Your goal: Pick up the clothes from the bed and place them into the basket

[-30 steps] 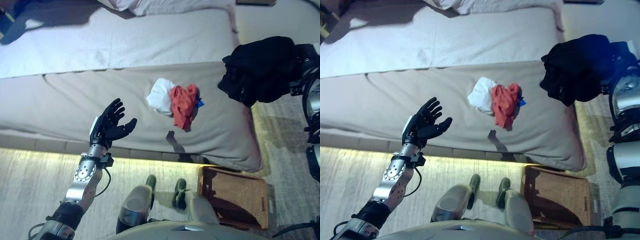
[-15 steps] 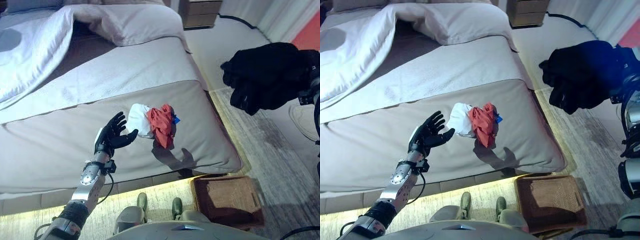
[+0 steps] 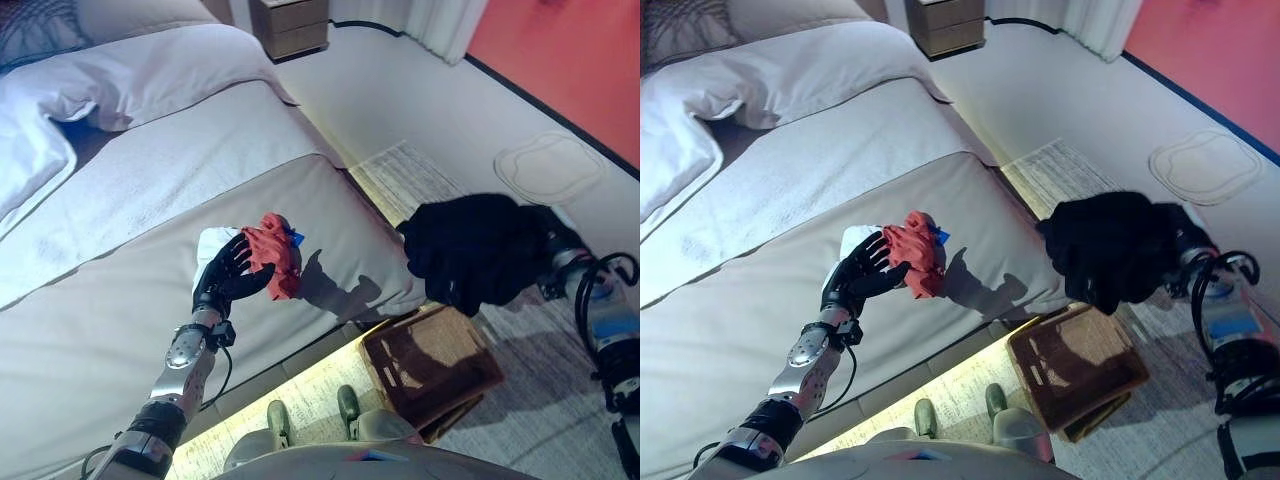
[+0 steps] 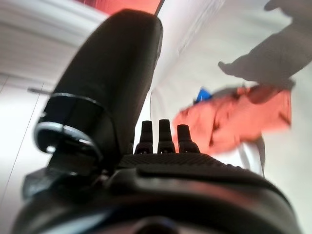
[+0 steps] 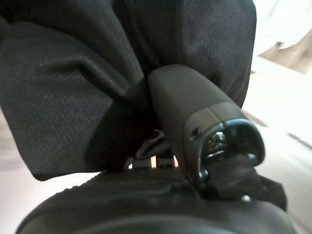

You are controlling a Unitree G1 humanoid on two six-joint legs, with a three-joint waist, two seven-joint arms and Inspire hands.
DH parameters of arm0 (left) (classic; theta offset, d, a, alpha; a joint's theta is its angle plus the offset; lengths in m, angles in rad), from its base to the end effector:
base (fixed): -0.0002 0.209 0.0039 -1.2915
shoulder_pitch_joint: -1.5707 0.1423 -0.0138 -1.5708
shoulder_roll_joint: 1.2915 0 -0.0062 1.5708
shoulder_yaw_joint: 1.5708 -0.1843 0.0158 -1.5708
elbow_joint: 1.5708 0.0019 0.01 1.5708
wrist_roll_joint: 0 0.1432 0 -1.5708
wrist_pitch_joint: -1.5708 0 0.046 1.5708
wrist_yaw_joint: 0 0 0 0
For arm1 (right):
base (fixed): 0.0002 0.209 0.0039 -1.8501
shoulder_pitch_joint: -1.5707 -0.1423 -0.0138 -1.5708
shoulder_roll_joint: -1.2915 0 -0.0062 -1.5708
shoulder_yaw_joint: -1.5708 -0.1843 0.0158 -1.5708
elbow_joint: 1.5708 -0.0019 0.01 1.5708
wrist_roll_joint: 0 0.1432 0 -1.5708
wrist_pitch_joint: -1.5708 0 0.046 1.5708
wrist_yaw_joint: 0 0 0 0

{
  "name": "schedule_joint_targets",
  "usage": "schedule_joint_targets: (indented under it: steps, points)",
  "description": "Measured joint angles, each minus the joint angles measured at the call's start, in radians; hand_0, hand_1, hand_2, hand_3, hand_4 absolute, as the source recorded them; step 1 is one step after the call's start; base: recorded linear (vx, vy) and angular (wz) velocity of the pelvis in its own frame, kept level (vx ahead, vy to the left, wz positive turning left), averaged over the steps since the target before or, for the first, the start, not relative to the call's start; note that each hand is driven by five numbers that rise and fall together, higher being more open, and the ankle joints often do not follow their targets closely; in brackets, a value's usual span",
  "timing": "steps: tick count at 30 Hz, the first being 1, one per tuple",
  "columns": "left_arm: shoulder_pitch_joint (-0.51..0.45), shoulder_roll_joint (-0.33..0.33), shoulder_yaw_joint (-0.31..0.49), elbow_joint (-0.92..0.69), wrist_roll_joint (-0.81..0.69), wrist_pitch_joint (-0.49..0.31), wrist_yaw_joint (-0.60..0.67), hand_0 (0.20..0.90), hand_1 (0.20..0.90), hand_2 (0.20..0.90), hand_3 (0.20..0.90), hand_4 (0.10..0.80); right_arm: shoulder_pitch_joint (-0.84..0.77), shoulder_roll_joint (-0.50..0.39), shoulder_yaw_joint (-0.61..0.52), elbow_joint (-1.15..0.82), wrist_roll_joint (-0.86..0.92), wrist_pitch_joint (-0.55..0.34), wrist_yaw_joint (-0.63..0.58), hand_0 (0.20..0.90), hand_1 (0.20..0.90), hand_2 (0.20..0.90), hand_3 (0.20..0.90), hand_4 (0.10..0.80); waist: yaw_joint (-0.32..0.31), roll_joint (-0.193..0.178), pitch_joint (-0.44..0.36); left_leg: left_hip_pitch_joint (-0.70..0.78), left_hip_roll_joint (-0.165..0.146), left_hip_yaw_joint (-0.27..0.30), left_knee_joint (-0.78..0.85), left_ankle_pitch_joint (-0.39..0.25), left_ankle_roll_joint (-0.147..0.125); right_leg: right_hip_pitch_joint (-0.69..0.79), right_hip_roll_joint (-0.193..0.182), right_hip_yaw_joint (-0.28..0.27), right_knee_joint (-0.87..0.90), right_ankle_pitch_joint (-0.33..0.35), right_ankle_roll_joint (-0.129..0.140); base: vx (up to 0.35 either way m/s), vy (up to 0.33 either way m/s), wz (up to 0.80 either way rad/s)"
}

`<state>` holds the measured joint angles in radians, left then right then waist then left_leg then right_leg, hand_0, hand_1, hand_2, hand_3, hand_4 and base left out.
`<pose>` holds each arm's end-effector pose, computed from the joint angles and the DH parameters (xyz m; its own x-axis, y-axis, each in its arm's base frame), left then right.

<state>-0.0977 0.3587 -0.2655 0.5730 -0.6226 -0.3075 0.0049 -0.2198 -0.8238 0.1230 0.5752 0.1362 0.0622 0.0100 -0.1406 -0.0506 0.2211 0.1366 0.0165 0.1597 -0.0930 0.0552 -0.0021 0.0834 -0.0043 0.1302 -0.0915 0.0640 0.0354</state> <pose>0.2026 0.2077 -0.0246 0.9737 0.0176 -0.2272 -0.0552 0.9856 -0.1601 0.2264 -0.3386 0.0643 0.9011 -0.3042 -0.3090 0.0345 0.7608 -0.6481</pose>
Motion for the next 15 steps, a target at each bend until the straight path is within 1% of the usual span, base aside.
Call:
schedule_joint_targets:
  steps: [2, 5, 6, 9, 13, 15]
  points:
    - [0.001, -0.007, -0.001, 0.0, 0.031, 0.002, -0.016, 0.9, 0.9, 0.9, 0.9, 0.8, 0.072, 0.044, -0.016, 0.0, -0.002, 0.003, 0.0, 0.3, 0.3, 0.3, 0.2, 0.1, -0.018, 0.002, -0.001, -0.002, 0.005, 0.01, 0.0, 0.0, 0.0, -0.007, 0.006, 0.007, 0.0, 0.0, 0.0, -0.013, -0.045, -0.15]
    - [0.001, -0.008, -0.001, 0.0, 0.043, 0.006, -0.03, 0.9, 0.9, 0.9, 0.9, 0.8, 0.123, 0.092, -0.017, 0.001, -0.016, 0.007, 0.001, 0.3, 0.3, 0.3, 0.2, 0.1, -0.03, 0.007, -0.004, -0.001, 0.012, 0.026, 0.0, 0.0, 0.0, -0.011, 0.013, 0.023, 0.0, 0.003, -0.004, -0.016, -0.045, -0.16]
    - [0.001, -0.01, -0.001, 0.0, 0.046, 0.01, -0.034, 0.9, 0.9, 0.9, 0.9, 0.8, 0.134, 0.103, -0.017, 0.003, -0.019, 0.008, 0.001, 0.3, 0.3, 0.3, 0.2, 0.1, -0.032, 0.011, -0.006, -0.002, 0.014, 0.031, 0.0, 0.0, -0.001, -0.014, 0.015, 0.027, 0.0, 0.007, 0.0, -0.029, -0.05, -0.17]
    - [0.001, -0.015, -0.005, 0.001, 0.059, 0.021, -0.036, 0.9, 0.9, 0.9, 0.9, 0.8, 0.137, 0.126, -0.017, 0.035, -0.019, 0.008, -0.01, 0.3, 0.3, 0.3, 0.2, 0.1, -0.035, 0.02, -0.011, -0.002, 0.017, 0.032, 0.0, 0.0, -0.001, -0.015, 0.017, 0.027, 0.0, 0.007, -0.001, -0.031, -0.06, -0.02]
    - [0.001, -0.019, -0.013, 0.004, 0.066, 0.023, -0.036, 0.9, 0.9, 0.9, 0.9, 0.8, 0.121, 0.147, -0.015, 0.087, -0.016, 0.007, -0.041, 0.3, 0.3, 0.3, 0.2, 0.1, -0.025, 0.045, -0.024, -0.014, 0.016, 0.029, 0.0, 0.0, -0.001, -0.027, 0.016, 0.024, 0.0, 0.007, -0.001, -0.022, -0.063, 0.03]
    - [0.001, -0.019, -0.013, 0.004, 0.066, 0.023, -0.036, 0.9, 0.9, 0.9, 0.9, 0.8, 0.102, 0.157, 0.005, 0.124, -0.016, 0.008, -0.053, 0.3, 0.3, 0.3, 0.2, 0.1, -0.02, 0.054, -0.029, -0.017, 0.016, 0.027, -0.001, 0.0, -0.001, -0.028, 0.016, 0.022, 0.0, 0.006, 0.001, 0.013, -0.067, 0.03]
